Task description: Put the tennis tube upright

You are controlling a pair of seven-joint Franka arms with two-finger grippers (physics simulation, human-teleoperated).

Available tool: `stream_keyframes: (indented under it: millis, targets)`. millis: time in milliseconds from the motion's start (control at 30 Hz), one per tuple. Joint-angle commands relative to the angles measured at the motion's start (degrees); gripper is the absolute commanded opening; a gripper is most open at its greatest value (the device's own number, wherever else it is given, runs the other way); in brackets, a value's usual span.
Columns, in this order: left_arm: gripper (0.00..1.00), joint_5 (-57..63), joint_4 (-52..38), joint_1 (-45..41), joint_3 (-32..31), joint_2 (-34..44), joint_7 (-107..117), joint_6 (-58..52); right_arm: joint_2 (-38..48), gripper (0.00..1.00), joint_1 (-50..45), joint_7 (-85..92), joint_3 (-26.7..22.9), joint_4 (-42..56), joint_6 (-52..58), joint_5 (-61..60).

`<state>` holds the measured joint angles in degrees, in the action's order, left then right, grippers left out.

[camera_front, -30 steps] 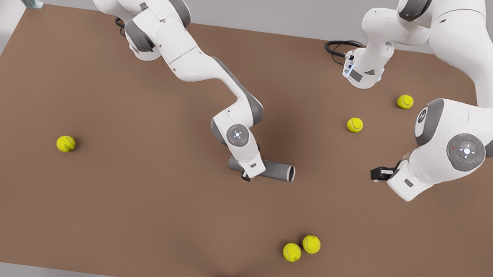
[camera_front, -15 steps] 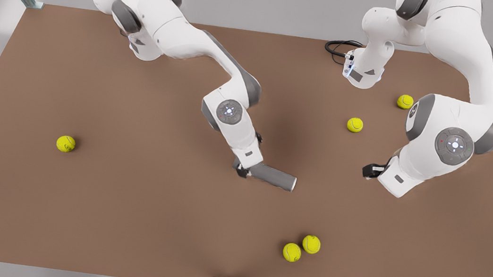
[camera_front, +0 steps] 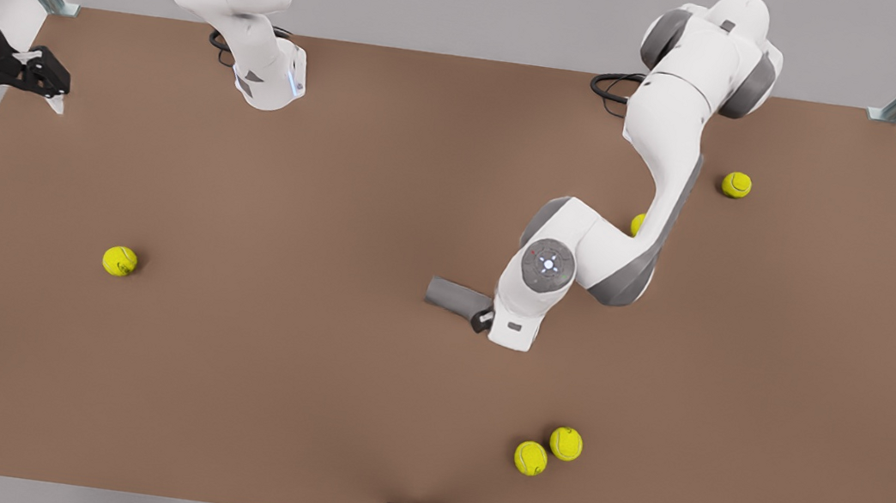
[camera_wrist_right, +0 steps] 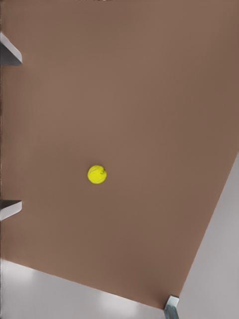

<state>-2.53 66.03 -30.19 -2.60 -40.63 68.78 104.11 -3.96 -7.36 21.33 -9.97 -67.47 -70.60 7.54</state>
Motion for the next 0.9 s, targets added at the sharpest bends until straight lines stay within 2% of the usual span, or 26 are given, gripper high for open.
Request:
stream_keyframes:
  millis: [0, 67, 333, 500, 867]
  targets:
    - [1.00, -0.8, 2.3, 0.0, 0.0, 0.5, 60.6, 10.5, -0.1, 1.00, -1.8, -12.6, -0.3, 0.1, 8.5, -0.5]
    - [1.00, -1.2, 5.0, 0.1, 0.0, 0.5, 56.1, 13.0, -4.2, 1.00, -1.1, -12.9, -1.1, 0.2, 10.9, -2.1]
    - [1.00, -1.2, 12.5, 0.0, 0.2, 1.3, 43.7, 15.2, -4.6, 1.00, -1.0, -12.8, -1.4, 0.2, 10.5, -2.4]
    - [1.00, -0.5, 23.3, -2.2, 0.1, 5.1, 42.9, 22.1, -4.9, 1.00, -1.0, -12.8, -1.4, 0.2, 10.5, -2.4]
    - [1.00, -0.5, 24.1, -6.0, 0.2, 2.0, 42.4, 24.7, -5.3, 1.00, -1.0, -12.8, -1.4, 0.2, 10.5, -2.6]
